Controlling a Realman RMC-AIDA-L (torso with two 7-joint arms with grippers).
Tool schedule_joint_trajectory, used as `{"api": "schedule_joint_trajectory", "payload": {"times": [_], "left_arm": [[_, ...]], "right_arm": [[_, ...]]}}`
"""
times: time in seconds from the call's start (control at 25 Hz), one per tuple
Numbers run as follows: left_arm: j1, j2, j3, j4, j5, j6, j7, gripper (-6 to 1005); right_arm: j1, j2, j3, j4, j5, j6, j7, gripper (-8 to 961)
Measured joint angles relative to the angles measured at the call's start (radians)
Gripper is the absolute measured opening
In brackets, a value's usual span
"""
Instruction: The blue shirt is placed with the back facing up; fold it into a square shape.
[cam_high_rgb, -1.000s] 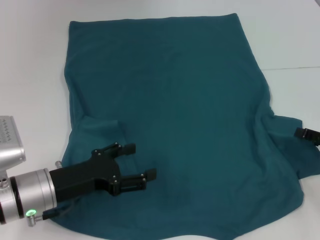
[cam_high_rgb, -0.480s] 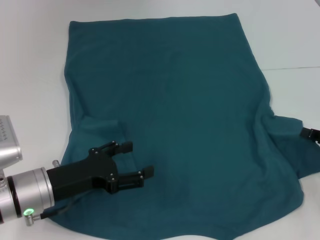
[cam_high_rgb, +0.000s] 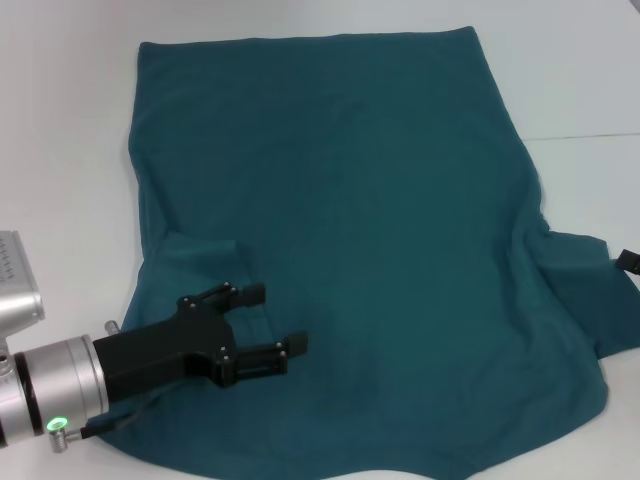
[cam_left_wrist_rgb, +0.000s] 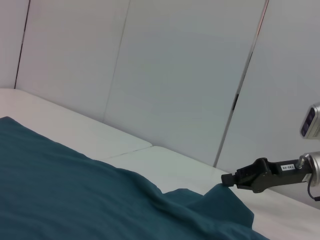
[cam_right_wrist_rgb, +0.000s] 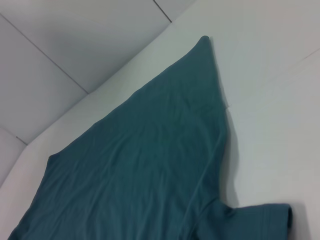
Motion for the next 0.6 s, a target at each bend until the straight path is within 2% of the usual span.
{"api": "schedule_joint_trajectory", "payload": {"times": [0.04,0.36,0.6], "left_arm": [[0.0,0.0,0.0,0.0,0.0,0.0,-0.002,947],[0.0,0.001,0.0,0.002,0.0,0.0,-0.002,947],[0.0,0.001,-0.001,0.002,0.0,0.0,-0.004,947]], "right_arm": [[-0.001,-0.001,0.001,0.0,0.0,-0.001,0.0,-1],[-0.009,0.0,0.039,-0.005,0.054,-0.044,-0.028,1],[-0.011,-0.01,0.044,-0.007,0.076,-0.04,-0.028,3]]}}
